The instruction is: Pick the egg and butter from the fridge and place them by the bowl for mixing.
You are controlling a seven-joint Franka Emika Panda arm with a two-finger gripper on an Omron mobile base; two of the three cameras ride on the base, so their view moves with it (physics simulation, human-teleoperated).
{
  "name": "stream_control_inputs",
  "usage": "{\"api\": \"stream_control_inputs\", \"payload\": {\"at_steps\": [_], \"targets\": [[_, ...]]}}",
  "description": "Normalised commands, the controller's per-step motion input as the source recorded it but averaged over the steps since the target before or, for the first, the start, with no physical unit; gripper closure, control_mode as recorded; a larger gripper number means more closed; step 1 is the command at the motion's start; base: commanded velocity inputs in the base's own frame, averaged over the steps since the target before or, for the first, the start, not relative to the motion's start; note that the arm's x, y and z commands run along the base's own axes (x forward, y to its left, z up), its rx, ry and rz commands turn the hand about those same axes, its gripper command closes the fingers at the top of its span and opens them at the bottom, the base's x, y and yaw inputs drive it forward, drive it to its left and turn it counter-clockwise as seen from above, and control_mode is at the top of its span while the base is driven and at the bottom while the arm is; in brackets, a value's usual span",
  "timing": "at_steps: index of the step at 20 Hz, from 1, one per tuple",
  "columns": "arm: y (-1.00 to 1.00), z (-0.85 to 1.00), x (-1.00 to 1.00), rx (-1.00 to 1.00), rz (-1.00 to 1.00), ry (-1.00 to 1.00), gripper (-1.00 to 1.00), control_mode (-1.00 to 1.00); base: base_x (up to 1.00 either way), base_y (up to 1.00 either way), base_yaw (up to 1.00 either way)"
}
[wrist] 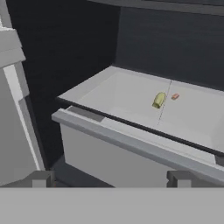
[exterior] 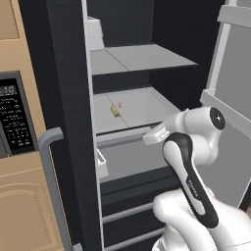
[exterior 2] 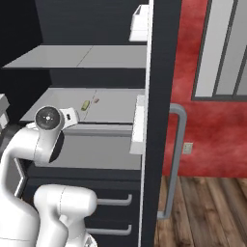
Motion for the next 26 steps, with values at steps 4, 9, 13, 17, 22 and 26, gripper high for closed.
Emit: {"api": "stream_control_inputs", "payload": {"at_steps": [4,9,13,17,22,26], "targets": [[-0.02,0.23,0.23,0.08,-0.15,0.02,-1.0,-1.0,0.0,0.0,0.0],[0.0,0.31,0.3,0.04,-0.19,0.01,-1.0,-1.0,0.0,0.0,0.0],[0.0,0.36,0.28,0.0,-0.14,0.09,-1.0,-1.0,0.0,0.0,0.0],[-0.01,0.21,0.21,0.0,-0.08,0.13,-1.0,-1.0,0.0,0.0,0.0],[0.0,0.0,0.04,0.0,0.0,0.03,-1.0,-1.0,0.0,0.0,0.0],[0.0,-0.01,0.25,0.0,0.0,0.0,-1.0,-1.0,0.0,0.0,0.0]]}}
